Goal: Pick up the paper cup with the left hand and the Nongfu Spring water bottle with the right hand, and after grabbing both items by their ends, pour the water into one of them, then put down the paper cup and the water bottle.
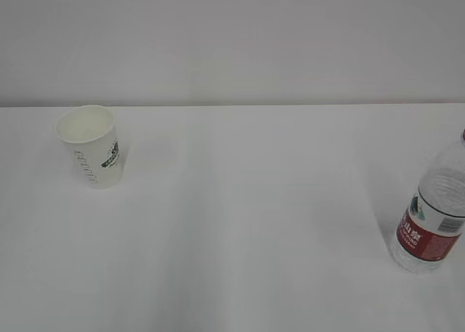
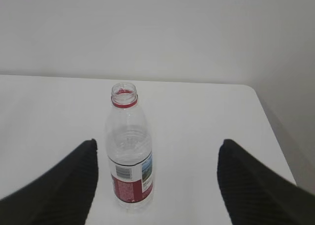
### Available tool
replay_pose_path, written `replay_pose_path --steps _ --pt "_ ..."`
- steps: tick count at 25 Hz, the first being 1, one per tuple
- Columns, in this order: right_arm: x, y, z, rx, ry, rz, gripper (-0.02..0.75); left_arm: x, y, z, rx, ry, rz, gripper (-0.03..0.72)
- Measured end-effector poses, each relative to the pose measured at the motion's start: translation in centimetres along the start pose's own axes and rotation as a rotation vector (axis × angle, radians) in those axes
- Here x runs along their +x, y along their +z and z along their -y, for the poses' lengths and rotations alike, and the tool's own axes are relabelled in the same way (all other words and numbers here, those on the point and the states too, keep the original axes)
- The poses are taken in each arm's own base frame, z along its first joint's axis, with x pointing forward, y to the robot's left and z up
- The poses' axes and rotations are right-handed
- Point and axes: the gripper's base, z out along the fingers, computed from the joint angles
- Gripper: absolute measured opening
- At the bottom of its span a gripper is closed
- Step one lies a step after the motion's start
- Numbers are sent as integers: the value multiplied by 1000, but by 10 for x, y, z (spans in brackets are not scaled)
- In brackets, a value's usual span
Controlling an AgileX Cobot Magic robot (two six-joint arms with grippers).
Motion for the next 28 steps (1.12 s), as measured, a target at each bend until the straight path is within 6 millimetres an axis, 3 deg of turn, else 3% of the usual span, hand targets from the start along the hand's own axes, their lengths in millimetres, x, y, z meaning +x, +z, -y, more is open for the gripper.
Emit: replay_pose_path --steps 21,28 --pt "-46 58 -4 -20 -20 156 557 -38 74 8 43 -3 155 511" --pt "-58 78 -5 -27 -24 215 559 -40 93 10 51 -3 157 510"
